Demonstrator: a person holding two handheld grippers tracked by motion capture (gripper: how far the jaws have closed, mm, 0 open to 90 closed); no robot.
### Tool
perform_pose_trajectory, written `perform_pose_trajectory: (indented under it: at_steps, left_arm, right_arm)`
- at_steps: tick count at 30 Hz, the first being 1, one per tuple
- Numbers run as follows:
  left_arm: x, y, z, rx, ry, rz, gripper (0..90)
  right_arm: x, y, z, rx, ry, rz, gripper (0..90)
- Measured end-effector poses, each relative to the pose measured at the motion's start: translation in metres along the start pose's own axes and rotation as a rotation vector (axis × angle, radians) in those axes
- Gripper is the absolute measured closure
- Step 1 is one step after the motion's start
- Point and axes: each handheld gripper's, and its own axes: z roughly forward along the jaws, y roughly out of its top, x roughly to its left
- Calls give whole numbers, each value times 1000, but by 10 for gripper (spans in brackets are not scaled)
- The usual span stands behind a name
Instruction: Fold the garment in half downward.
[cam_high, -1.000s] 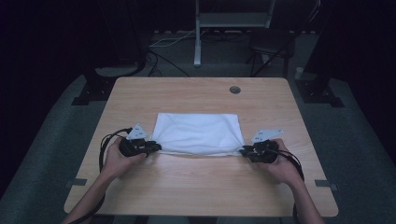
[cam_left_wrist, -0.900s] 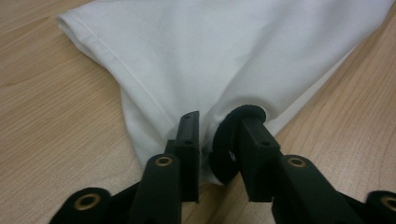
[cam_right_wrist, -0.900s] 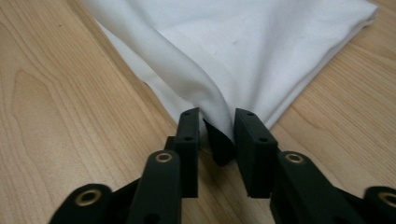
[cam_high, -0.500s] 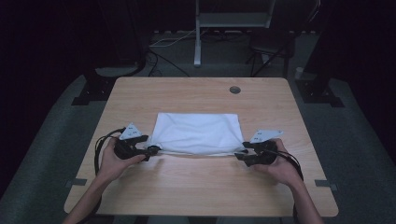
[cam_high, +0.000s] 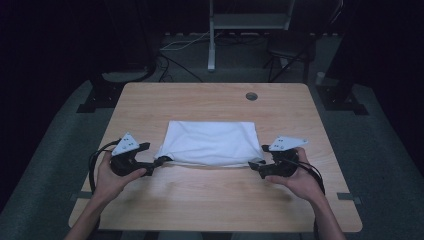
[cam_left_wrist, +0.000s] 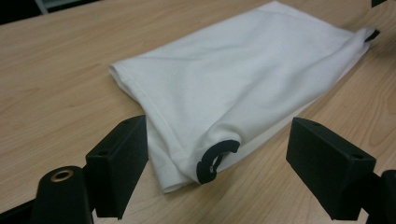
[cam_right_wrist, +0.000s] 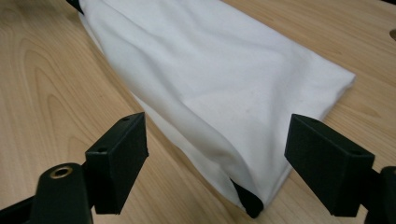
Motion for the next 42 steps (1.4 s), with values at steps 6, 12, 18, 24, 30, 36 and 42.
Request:
perform_pose_trajectory:
  at_steps: [6, 12, 18, 24, 30, 36, 42]
  left_arm:
    - [0, 0, -7, -26, 9, -14, 207]
    - [1, 1, -6, -28, 8, -13, 208]
    - [7, 1, -5, -50, 11, -31, 207]
    - [13, -5, -3, -51, 12, -55, 207]
    - [14, -6, -1, -58, 6, -61, 207]
    - [14, -6, 2, -61, 5, -61, 207]
    - [13, -6, 3, -64, 0, -57, 207]
  right_arm:
    - [9, 4, -1, -22, -6, -15, 179]
    - [20, 10, 0, -37, 1, -34, 145]
    - [29, 10, 2, -53, 19, -42, 138]
    - [37, 7, 2, -62, 41, -48, 138]
    - [41, 4, 0, -73, 44, -49, 138]
    - [42, 2, -1, -66, 43, -59, 138]
    - [43, 0, -1, -64, 40, -50, 138]
